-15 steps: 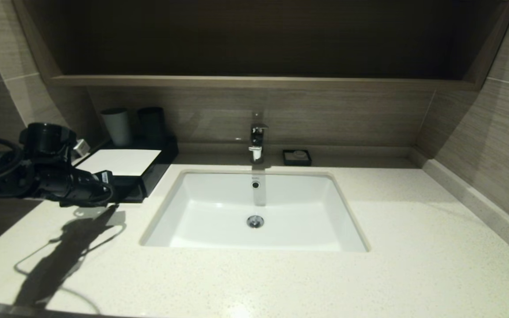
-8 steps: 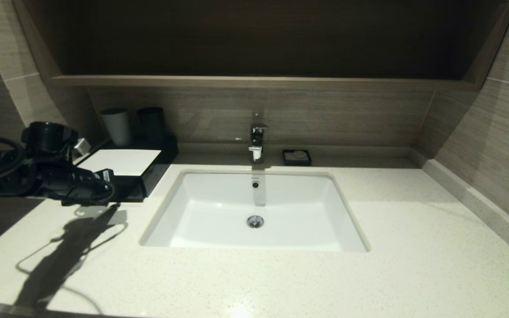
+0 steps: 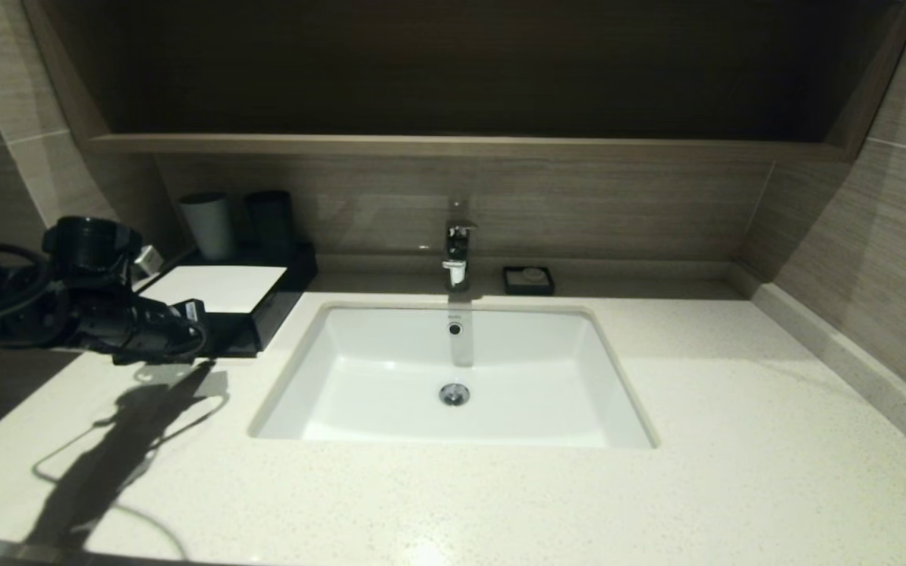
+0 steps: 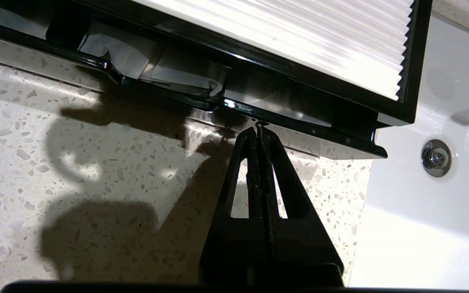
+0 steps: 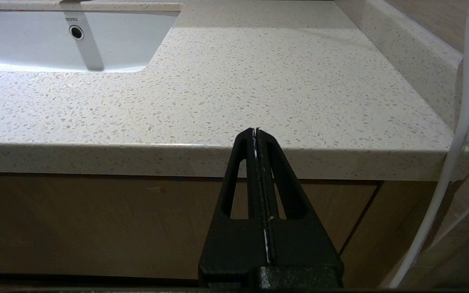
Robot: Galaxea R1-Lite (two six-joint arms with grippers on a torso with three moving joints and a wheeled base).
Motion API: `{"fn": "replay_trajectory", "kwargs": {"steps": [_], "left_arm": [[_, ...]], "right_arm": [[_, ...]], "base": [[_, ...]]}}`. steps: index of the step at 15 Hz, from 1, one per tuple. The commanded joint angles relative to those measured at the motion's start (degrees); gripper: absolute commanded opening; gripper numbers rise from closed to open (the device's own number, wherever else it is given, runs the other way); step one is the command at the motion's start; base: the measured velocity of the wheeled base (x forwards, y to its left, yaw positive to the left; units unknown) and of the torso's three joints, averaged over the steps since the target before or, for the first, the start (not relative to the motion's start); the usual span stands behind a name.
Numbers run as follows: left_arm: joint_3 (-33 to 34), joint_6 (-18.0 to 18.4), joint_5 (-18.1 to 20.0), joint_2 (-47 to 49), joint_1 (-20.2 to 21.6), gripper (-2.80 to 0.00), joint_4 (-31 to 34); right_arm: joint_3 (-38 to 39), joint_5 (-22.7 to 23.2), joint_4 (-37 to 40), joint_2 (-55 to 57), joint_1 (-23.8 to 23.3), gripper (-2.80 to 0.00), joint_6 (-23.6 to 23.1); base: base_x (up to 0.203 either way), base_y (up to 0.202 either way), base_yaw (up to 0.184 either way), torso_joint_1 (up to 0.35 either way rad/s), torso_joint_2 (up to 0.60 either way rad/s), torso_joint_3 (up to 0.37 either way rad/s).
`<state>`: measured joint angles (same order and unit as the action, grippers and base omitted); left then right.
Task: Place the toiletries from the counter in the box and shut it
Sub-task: Close the drawer
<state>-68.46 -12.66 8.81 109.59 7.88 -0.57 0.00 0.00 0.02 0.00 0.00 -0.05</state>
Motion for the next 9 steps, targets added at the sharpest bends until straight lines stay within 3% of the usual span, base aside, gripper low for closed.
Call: {"fn": "replay_trajectory", "kwargs": {"steps": [1, 9], "left_arm": [[-0.2, -0.1, 0.1, 0.2, 0.0, -2.80, 0.0], [-0.3, -1.0, 0.0, 0.7, 0.0, -2.80, -2.4]], "right_arm": [[0.0, 0.0, 0.0, -0.1, 0.0, -2.80, 0.0], [0.0, 0.0, 0.0, -0.1, 0.0, -2.80, 0.0]], "base": [[0.000, 0.000, 0.000, 0.000, 0.00, 0.000], [0.000, 0.000, 0.000, 0.000, 0.00, 0.000]]}}
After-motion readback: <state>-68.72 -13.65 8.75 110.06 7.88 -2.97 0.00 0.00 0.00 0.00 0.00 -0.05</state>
